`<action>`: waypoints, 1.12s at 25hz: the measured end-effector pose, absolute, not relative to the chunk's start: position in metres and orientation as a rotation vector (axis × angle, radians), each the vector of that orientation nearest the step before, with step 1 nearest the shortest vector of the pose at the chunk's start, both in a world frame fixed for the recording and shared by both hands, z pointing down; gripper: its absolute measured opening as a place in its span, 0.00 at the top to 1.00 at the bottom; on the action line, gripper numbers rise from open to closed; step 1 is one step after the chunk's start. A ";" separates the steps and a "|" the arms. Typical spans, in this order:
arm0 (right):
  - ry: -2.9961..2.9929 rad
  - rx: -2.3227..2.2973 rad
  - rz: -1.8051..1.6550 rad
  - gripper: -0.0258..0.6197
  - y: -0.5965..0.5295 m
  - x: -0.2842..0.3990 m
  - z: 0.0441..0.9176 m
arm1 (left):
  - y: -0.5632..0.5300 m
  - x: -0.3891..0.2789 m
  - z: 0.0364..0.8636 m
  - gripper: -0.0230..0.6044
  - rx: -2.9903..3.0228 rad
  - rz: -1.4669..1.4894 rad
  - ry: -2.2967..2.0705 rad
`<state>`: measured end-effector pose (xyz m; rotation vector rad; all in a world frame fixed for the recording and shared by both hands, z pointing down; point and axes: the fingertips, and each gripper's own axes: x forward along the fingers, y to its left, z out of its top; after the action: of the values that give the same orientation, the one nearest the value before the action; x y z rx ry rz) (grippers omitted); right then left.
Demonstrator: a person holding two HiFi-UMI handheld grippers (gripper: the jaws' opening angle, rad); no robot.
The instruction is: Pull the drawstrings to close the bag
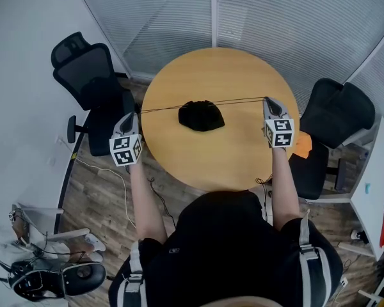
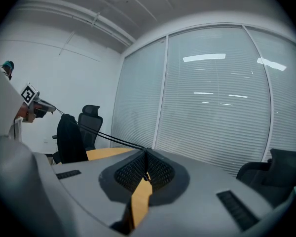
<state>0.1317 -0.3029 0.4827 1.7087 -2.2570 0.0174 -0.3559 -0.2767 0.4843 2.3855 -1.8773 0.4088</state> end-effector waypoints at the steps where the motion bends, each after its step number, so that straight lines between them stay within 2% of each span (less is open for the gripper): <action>1: -2.254 1.716 0.023 0.87 -0.303 0.132 0.483 | -0.278 -0.357 0.485 0.94 2.383 0.407 -1.873; 28: -2.166 1.716 0.003 0.87 -0.296 0.147 0.498 | -0.275 -0.350 0.501 0.94 2.350 0.402 -1.827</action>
<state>0.1472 -0.2959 0.4985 1.7157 -2.1655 0.0032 -0.3496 -0.2746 0.5015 2.3503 -1.8268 0.4023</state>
